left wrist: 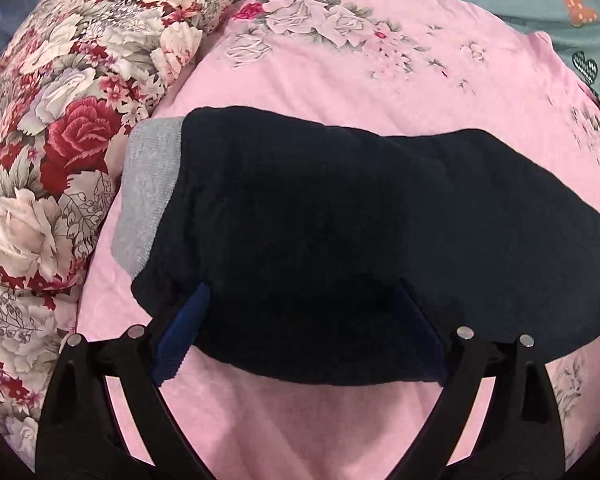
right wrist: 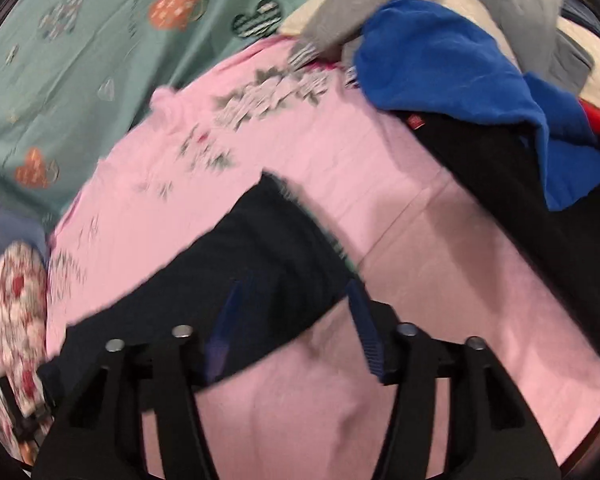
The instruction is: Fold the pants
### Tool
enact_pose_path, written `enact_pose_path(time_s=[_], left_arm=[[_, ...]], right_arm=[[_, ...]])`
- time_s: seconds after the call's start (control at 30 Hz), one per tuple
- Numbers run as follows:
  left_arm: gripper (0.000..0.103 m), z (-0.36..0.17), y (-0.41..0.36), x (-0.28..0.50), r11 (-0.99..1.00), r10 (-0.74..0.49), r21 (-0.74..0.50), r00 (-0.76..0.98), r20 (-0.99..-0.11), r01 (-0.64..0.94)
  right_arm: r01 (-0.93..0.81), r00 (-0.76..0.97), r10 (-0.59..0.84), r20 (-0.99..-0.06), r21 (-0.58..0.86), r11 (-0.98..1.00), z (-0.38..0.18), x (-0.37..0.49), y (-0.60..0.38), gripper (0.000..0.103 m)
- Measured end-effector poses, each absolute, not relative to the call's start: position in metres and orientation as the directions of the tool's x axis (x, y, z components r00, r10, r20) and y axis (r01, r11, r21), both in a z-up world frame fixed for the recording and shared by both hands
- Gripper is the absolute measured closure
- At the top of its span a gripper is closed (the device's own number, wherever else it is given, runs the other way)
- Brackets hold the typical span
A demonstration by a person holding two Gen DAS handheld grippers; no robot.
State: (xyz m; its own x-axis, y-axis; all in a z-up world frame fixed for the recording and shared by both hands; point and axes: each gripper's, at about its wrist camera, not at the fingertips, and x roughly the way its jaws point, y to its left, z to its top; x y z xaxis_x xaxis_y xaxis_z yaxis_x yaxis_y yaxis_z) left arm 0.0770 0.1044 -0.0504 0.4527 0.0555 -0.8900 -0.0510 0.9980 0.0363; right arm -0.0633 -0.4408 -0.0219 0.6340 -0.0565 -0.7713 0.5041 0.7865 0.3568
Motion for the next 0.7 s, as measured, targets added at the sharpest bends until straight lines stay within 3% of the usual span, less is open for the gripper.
enact_pose_path(time_s=[0.13,0.43,0.5,0.6,0.63,0.7], left_arm=[[0.005,-0.063,0.109,0.092,0.998,0.027,0.003,0.435,-0.900,-0.056],[0.004,-0.045,0.114,0.088,0.994,-0.020,-0.063,0.430,-0.902,-0.087],[0.004,-0.032,0.106,0.081,0.995,-0.055,-0.090,0.475,-0.878,-0.050],[0.004,-0.034,0.083,0.082,0.991,-0.136,-0.129,0.463,-0.876,0.047],[0.004,-0.042,0.080,0.087,0.989,-0.149,-0.138,0.436,-0.887,0.057],[0.004,-0.059,0.074,0.094,0.993,-0.114,-0.113,0.393,-0.913,0.026]], right_arm=[[0.508,0.579,0.038,-0.814,0.397,0.765,-0.045,-0.068,-0.438,0.039],[0.482,0.682,0.042,-0.731,0.491,0.726,-0.056,-0.040,-0.449,0.034],[0.478,0.698,0.071,-0.712,0.538,0.694,-0.059,-0.032,-0.456,0.044],[0.486,0.713,0.077,-0.696,0.571,0.661,-0.066,-0.026,-0.464,0.068],[0.492,0.714,0.083,-0.695,0.583,0.647,-0.069,-0.024,-0.467,0.085],[0.503,0.718,0.113,-0.687,0.625,0.597,-0.072,-0.024,-0.469,0.090]])
